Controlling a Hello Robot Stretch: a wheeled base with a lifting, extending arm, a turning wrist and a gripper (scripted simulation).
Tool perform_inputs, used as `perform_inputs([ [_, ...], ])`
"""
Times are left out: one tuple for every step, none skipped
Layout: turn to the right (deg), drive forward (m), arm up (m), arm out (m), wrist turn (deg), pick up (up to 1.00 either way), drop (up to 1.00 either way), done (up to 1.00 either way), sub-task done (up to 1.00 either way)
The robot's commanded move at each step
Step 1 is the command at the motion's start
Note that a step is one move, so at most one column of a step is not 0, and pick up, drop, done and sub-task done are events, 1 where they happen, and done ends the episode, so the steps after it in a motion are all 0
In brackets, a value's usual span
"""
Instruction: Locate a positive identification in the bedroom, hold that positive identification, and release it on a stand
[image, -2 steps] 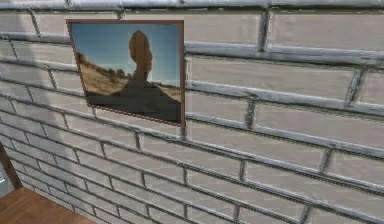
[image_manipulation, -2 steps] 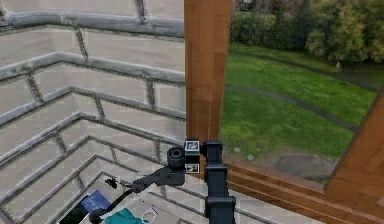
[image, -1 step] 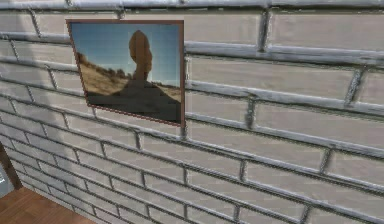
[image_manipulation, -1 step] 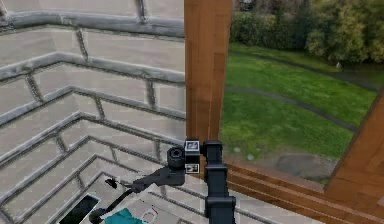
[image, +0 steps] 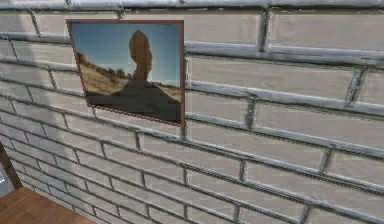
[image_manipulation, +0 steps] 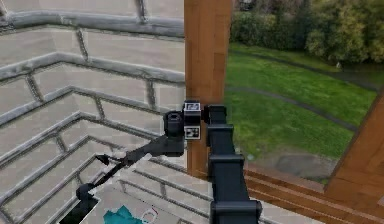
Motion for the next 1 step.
perform_inputs([
  [0.0,0.00,0.00,-0.08,0.0,0.00,0.00,0.00,0.00],
])
